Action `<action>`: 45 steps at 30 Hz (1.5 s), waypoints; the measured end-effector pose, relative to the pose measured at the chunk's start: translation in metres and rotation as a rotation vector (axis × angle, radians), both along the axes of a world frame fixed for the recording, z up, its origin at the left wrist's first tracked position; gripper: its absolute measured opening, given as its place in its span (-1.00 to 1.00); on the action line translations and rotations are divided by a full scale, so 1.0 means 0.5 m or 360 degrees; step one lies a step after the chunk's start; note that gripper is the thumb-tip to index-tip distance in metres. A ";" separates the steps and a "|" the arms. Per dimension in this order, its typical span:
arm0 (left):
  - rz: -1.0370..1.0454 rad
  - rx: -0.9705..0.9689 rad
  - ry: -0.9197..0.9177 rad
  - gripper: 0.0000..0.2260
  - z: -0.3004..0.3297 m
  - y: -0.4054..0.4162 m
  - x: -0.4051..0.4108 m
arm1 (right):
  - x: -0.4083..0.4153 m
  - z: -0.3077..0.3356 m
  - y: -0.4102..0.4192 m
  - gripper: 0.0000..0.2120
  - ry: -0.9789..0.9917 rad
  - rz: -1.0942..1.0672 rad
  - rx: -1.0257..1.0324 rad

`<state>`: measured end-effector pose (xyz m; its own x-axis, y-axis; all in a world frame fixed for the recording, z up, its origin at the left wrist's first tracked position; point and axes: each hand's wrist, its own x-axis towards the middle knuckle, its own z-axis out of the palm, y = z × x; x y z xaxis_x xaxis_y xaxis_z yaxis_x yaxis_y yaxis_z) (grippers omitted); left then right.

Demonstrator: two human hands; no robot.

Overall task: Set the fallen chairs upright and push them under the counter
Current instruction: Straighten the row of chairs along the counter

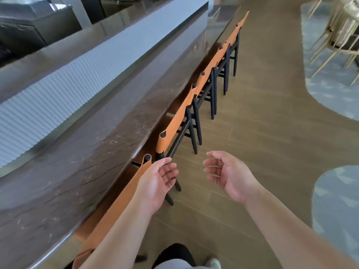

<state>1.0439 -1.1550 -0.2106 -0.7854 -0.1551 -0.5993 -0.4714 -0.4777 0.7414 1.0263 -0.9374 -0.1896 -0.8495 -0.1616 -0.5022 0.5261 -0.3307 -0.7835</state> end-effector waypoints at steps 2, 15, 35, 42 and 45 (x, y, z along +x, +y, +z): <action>0.0104 0.0006 -0.0004 -0.80 0.009 -0.006 -0.014 | -0.030 -0.001 -0.009 -0.70 0.0005 0.0094 0.0021; 0.0594 0.0207 -0.0144 -0.89 -0.045 0.009 -0.218 | -0.233 -0.026 -0.046 -0.68 -0.0054 0.0387 0.0235; 0.0846 0.0275 0.0068 -0.82 -0.059 -0.112 -0.403 | -0.533 -0.018 -0.205 -0.80 -0.0019 0.0793 0.0169; 0.1189 0.0145 0.0063 -0.82 -0.054 -0.123 -0.406 | -0.634 -0.040 -0.279 -0.82 -0.0239 0.1078 0.0139; 0.1367 0.0108 0.0045 -0.82 -0.034 -0.110 -0.413 | -0.674 -0.041 -0.298 -0.82 -0.0266 0.1294 0.0165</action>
